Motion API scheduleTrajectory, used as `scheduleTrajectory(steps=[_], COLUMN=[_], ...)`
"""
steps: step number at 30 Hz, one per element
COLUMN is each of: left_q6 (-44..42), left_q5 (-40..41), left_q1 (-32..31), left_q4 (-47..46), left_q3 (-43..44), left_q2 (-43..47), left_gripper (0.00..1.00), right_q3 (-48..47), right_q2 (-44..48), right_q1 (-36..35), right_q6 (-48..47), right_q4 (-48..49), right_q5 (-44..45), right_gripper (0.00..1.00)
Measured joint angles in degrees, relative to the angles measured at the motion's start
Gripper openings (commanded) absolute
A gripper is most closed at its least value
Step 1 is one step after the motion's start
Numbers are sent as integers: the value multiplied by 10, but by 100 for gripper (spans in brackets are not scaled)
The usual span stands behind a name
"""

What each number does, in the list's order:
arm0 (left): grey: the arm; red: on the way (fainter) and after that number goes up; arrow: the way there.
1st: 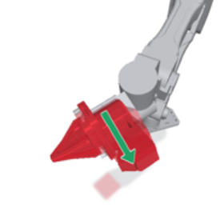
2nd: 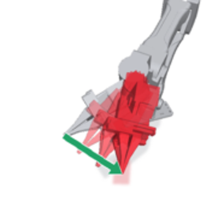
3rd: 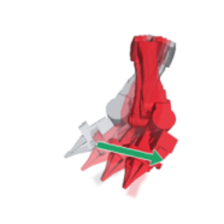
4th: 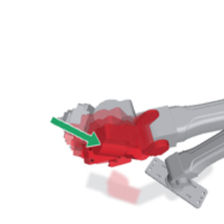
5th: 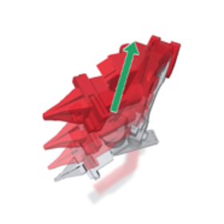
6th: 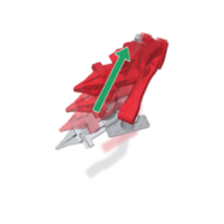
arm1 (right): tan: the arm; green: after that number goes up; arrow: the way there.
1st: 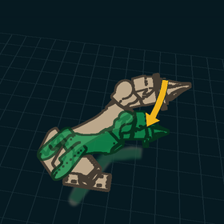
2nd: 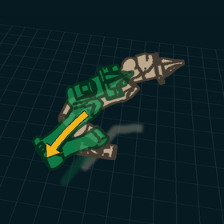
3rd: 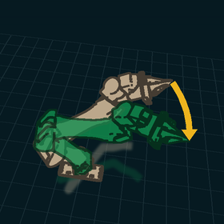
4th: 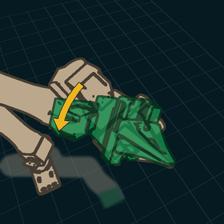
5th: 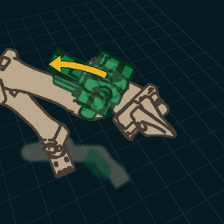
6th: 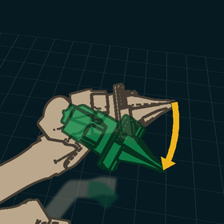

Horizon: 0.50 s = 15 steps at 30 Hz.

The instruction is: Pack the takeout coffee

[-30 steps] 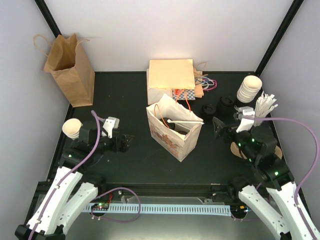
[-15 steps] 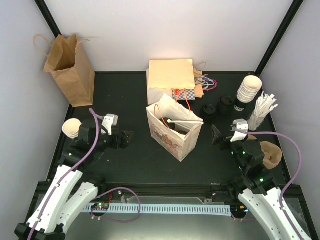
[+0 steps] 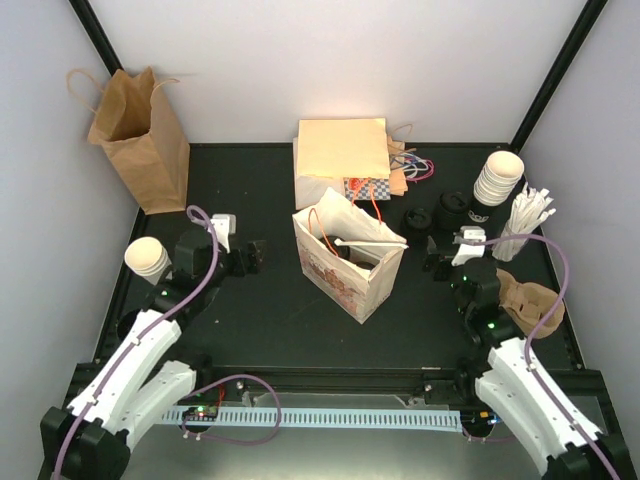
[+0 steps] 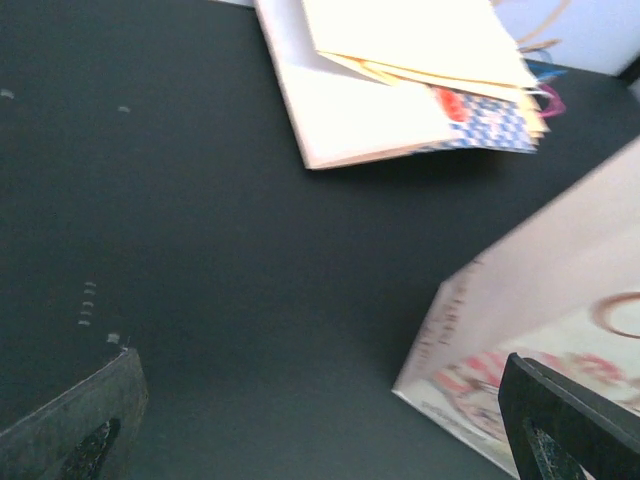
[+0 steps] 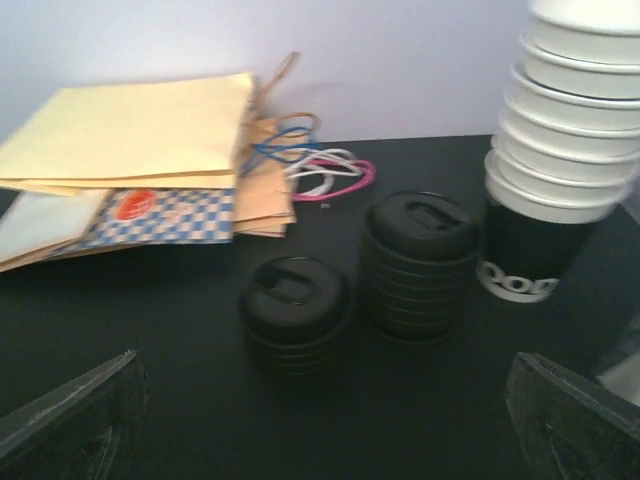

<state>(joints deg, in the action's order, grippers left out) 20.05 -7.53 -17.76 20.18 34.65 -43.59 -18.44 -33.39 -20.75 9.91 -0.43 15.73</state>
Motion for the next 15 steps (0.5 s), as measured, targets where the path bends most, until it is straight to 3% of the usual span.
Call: scheduleTrajectory(steps=[6,9,15], left_q6=[-57,-92,-142], left_q5=[120,167,217], left_q1=[1,7,31], left_q4=[-134,-218,-318], left_q3=[-84,-130,-137], left_q2=[-7,-19,-96], left_gripper=[99,99,99], right_q3=[61,63,63], right_q2=[-71,-124,-206], right_q1=[111,122,144], right_q6=[-31,-59,-92], right_q4=[168,228,333], right_q5=[-45,-55,-76], right_gripper=[100,100,97])
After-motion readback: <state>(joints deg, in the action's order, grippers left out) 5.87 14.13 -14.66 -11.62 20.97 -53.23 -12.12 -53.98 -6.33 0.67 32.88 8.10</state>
